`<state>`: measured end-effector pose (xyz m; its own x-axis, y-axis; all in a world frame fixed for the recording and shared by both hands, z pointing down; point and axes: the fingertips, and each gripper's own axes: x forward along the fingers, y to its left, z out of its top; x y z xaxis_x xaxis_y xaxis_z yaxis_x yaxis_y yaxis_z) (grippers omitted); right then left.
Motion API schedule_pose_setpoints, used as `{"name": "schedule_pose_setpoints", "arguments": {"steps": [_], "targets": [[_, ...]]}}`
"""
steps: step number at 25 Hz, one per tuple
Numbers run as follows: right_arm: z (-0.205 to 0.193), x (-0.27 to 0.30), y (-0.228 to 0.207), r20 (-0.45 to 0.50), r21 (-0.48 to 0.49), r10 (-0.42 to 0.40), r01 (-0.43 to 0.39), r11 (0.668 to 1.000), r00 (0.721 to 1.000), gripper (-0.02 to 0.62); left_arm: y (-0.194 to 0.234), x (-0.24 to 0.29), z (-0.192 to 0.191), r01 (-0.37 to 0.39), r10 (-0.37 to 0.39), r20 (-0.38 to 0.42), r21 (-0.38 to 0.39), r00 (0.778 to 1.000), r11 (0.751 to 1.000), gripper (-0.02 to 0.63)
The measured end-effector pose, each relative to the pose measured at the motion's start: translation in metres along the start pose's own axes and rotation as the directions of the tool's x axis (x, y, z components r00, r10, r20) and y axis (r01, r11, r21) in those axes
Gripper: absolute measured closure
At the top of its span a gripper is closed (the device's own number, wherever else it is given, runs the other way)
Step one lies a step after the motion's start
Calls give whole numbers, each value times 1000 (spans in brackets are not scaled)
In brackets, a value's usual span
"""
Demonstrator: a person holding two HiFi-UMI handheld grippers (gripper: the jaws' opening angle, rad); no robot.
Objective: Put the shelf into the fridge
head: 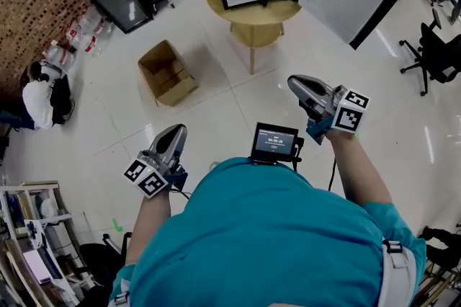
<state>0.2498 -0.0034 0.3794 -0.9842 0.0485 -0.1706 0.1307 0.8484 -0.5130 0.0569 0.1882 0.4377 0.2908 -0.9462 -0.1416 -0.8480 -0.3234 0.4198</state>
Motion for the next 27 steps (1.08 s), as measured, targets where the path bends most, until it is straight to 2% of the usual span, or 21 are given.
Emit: {"name": "schedule_pose_setpoints", "arguments": {"steps": [5,13,18,27], "targets": [[-65,26,71,-44,-79,50,-53,995,998,594,-7,-99,-6,-22,20,43,39,999,999,607],[-93,60,127,-143,-223,83,-114,968,986,595,-23,-150,17,-50,48,56,36,997,998,607],[-134,107,170,-189,-271,88,-138,953,978,595,-2,-214,26,-48,45,86,31,995,998,608],[-155,125,200,-206,-283,94,-151,947,974,595,1,-255,28,-55,51,125,33,991,998,609]]}}
